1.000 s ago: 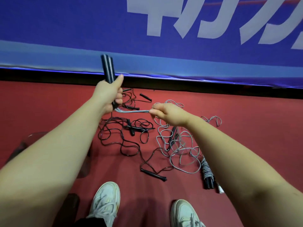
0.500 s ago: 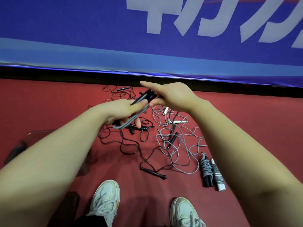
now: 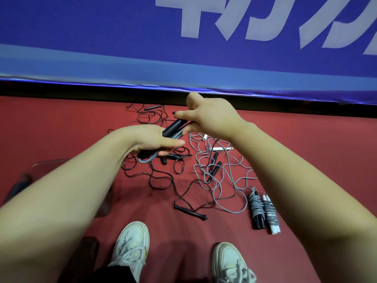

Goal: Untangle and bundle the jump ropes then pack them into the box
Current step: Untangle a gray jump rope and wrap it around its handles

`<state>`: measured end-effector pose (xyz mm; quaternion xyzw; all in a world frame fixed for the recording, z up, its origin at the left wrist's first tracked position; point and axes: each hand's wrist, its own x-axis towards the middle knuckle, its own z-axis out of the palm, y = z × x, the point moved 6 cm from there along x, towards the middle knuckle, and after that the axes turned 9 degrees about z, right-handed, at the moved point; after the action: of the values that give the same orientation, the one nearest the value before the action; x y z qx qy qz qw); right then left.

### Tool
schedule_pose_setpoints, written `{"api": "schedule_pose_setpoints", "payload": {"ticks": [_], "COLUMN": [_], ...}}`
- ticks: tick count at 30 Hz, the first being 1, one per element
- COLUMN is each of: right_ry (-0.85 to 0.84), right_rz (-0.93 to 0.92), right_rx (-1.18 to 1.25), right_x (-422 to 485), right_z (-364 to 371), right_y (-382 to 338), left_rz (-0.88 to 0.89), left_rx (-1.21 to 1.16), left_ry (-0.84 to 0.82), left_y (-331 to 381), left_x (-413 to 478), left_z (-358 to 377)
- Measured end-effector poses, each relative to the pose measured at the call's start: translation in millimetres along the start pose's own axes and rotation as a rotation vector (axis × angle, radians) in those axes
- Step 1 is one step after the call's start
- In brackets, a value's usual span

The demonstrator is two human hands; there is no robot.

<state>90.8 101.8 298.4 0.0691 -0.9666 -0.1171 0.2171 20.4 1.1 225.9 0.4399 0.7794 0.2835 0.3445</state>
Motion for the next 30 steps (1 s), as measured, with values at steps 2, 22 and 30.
{"api": "schedule_pose_setpoints", "payload": {"ticks": [2,22,30], "right_ry": [-0.080,-0.145,-0.392], "right_rz": [-0.009,0.091,0.069], "right_rx": [-0.040,-0.088,-0.072], "right_x": [-2,-7,-15], "right_z": [8,39,39], "right_y": [-2,-9,1], "left_rz": [-0.023,-0.001,0.068], "left_rx": [-0.256,-0.388,-0.136], "left_ry": [-0.051,-0.083,0.047], "left_y": [-3,9,2], "left_x": [-1,4,9], "left_z": [6,27,26]}}
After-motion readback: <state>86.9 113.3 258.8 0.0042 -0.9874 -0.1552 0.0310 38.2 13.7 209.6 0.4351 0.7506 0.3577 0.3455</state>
